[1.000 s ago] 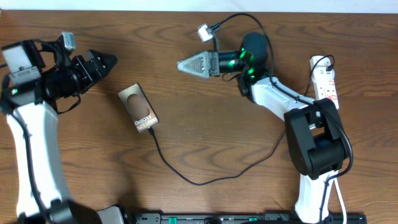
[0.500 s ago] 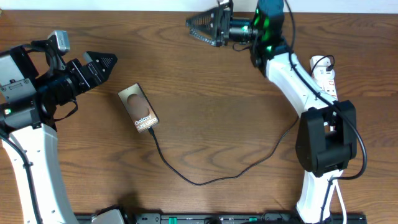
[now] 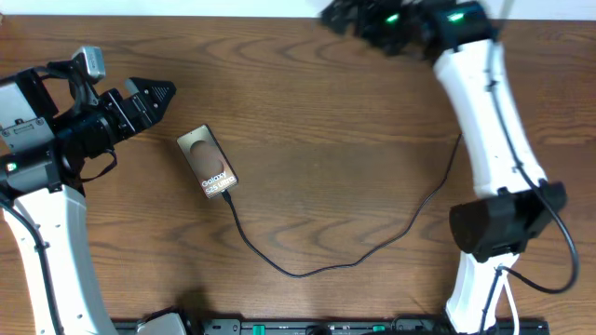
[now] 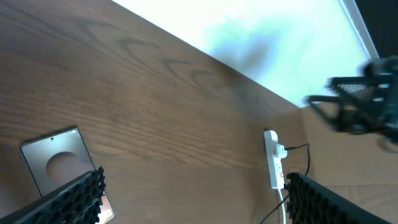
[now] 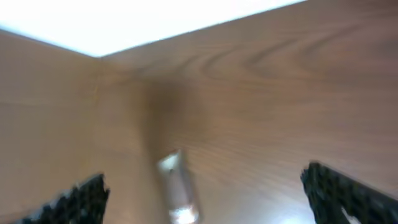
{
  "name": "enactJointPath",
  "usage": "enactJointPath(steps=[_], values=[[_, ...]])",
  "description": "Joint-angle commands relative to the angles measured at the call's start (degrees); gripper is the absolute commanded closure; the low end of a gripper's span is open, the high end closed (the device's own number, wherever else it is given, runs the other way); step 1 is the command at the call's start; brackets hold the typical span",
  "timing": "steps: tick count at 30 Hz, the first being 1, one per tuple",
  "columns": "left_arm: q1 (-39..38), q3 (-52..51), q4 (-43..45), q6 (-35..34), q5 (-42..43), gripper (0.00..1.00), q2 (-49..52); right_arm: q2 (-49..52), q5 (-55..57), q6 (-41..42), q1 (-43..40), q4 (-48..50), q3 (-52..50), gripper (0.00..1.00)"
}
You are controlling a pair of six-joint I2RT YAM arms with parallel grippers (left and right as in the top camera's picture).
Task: Plug charger to phone and switch on socket
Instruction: 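Move the right gripper over to the white power strip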
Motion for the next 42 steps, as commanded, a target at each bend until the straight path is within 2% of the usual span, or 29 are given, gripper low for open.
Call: enactJointPath(steps=[1, 6, 13, 17, 23, 36, 42], values=[[0.0, 0.0, -0.2, 1.1, 0.7, 0.09, -0.3, -0.5, 13.0, -7.6, -7.0, -5.0, 6.5, 0.01], [0.0, 0.0, -0.2, 1.2, 0.7, 0.09, -0.2, -0.5, 9.4, -11.3, -19.5, -10.0, 8.9, 0.01], [0.0, 0.0, -0.2, 1.2, 0.7, 0.09, -0.1, 0.7, -9.8, -24.2, -36.6, -13.1, 8.3, 0.01], [0.0, 0.0, -0.2, 1.2, 0.7, 0.09, 0.0, 2.6, -12.9, -31.8, -41.9, -16.3, 8.1, 0.01], [0.0, 0.0, -0.2, 1.2, 0.7, 0.09, 0.0, 8.4, -12.7, -41.3, -42.7, -21.6, 8.0, 0.01], [0.0, 0.0, -0.2, 1.2, 0.7, 0.09, 0.0, 19.5, -9.9, -41.2, -40.6, -24.4, 8.0, 0.01], [0.0, 0.0, -0.2, 1.2, 0.7, 0.09, 0.0, 21.2, -3.7, -41.2, -40.6, -26.0, 8.0, 0.02]])
